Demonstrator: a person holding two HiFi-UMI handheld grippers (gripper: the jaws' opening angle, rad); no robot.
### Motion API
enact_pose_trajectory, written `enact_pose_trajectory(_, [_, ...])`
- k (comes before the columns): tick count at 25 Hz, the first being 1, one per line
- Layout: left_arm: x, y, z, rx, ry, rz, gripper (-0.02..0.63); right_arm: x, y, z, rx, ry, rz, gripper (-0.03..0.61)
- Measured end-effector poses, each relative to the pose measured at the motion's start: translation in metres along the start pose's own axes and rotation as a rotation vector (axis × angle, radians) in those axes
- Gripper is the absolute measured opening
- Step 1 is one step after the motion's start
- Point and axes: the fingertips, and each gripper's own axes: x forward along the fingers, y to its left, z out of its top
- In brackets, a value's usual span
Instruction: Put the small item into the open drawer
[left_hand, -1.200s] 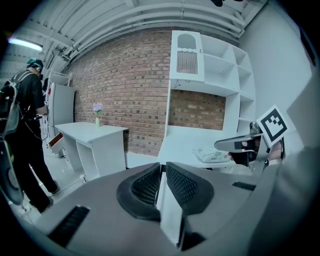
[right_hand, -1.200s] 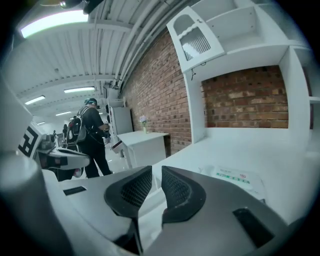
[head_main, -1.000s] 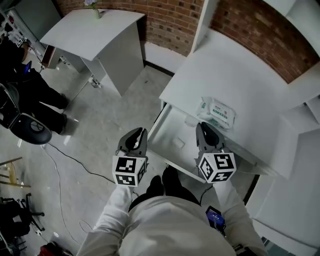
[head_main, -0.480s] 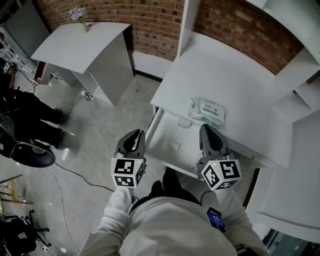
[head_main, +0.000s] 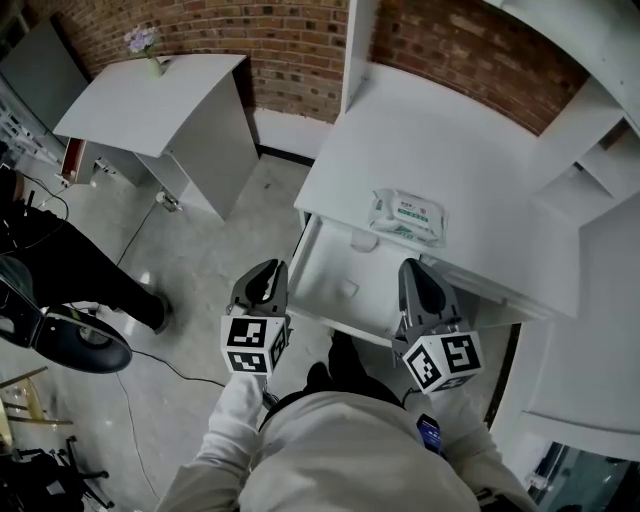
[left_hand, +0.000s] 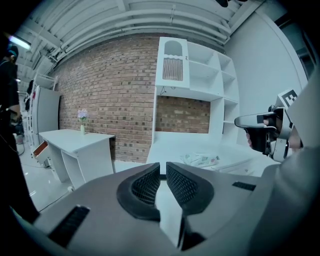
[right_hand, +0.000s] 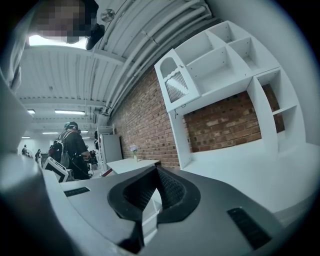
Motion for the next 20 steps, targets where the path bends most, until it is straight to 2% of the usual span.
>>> enact_pose_trajectory(20, [-0.021,-0.004,-0.004,-0.005,-0.019,-0.013,0.051,-0.025,0.013,-0.01,-0.042,0.008,-0.017,0.027])
